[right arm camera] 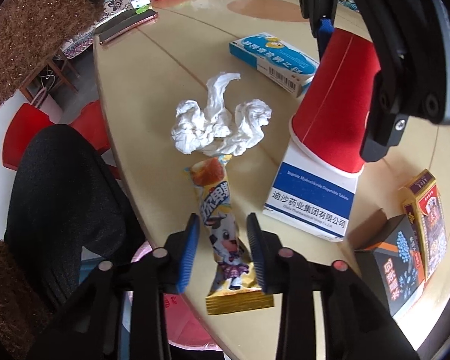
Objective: Collect trash
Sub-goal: 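Close the left tool on the red cup rim while the right tool grasps the snack wrapper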
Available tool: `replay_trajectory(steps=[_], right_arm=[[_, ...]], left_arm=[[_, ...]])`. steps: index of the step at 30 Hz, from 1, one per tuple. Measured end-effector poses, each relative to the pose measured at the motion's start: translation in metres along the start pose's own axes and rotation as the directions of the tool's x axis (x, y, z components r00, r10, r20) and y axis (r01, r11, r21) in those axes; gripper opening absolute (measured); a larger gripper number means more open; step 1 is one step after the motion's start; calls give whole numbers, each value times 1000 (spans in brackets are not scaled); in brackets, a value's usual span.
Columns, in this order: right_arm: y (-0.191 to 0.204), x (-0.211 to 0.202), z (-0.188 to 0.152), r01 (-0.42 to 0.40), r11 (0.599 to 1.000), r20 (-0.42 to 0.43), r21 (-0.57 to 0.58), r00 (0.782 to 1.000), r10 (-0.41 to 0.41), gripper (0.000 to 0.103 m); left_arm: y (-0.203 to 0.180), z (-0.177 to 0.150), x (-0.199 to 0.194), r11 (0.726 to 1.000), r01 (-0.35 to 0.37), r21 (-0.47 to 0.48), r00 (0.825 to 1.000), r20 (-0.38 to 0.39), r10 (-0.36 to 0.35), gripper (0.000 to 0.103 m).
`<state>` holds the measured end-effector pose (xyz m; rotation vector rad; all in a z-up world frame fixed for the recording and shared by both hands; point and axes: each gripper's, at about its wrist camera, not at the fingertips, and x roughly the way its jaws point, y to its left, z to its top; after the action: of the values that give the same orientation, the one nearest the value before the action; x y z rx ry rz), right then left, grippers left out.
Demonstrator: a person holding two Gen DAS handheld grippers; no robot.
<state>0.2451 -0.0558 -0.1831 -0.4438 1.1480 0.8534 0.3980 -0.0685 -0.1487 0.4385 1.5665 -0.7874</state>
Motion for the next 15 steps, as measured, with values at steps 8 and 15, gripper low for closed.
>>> replay_trajectory(steps=[8, 15], right_arm=[[4, -1, -2, 15, 1000, -3, -1, 1000, -15, 18], [-2, -4, -6, 38, 999, -3, 28, 999, -38, 17]], left_arm=[[-4, 11, 5, 1000, -4, -15, 1000, -7, 4, 68], [-6, 6, 10, 999, -28, -23, 1000, 3, 29, 65]])
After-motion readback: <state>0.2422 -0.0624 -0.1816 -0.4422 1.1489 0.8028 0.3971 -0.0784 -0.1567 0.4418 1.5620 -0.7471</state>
